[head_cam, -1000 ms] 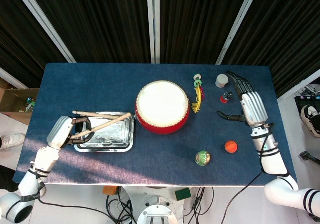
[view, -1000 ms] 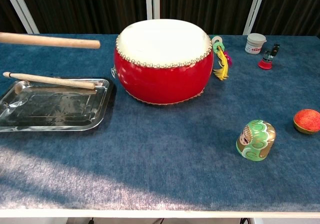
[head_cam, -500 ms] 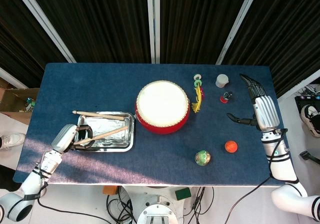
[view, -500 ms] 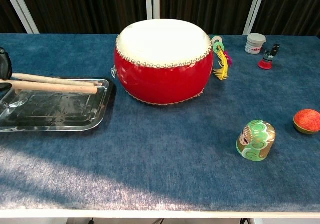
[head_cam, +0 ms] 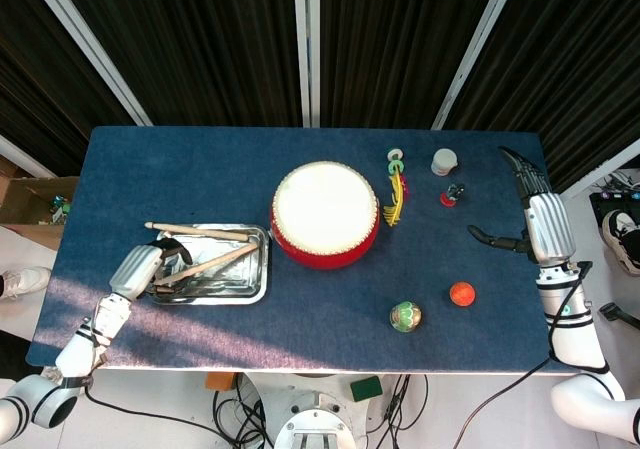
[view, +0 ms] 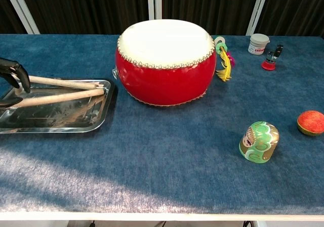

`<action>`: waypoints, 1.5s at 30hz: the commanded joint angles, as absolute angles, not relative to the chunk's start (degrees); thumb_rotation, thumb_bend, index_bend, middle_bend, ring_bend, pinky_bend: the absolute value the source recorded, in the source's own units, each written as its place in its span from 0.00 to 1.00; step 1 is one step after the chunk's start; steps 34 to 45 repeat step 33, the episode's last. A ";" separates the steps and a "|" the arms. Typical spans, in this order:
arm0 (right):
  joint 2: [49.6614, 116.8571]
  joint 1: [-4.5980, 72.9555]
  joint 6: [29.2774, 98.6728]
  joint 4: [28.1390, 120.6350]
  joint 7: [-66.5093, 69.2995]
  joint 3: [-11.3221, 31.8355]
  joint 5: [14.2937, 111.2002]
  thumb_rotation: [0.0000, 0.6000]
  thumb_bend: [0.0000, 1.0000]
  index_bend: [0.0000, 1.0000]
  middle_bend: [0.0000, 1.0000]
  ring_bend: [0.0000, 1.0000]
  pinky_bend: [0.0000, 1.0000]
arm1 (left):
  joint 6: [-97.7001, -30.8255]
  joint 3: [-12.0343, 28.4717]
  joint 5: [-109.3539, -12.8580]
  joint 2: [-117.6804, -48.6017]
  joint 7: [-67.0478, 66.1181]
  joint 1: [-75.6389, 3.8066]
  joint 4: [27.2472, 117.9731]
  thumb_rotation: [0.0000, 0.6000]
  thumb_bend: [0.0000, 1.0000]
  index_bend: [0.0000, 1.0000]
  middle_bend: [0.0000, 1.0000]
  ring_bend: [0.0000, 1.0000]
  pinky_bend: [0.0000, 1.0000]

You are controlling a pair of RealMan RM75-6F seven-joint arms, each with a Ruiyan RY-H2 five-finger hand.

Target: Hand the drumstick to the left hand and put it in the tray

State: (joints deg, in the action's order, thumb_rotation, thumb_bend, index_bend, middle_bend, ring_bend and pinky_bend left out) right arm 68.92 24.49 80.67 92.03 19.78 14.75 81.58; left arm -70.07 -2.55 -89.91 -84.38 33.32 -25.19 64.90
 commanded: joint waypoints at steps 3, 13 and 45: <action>68.40 23.68 81.16 91.87 21.55 15.17 81.16 1.00 0.00 0.00 0.11 0.07 0.16 | -68.89 -2.89 -89.35 -85.17 29.08 -24.72 63.71 1.00 0.25 0.30 0.28 0.22 0.29; 61.71 21.73 73.10 90.96 19.74 9.01 82.00 1.00 0.04 0.00 0.12 0.07 0.16 | -78.17 2.05 -85.43 -79.89 17.70 -20.47 71.48 1.00 0.16 0.26 0.24 0.22 0.28; 65.31 5.76 88.35 79.86 19.63 1.10 85.78 1.00 0.15 0.00 0.13 0.06 0.15 | -92.92 -3.57 -83.19 -67.32 -0.16 -2.53 91.59 1.00 0.14 0.26 0.24 0.22 0.28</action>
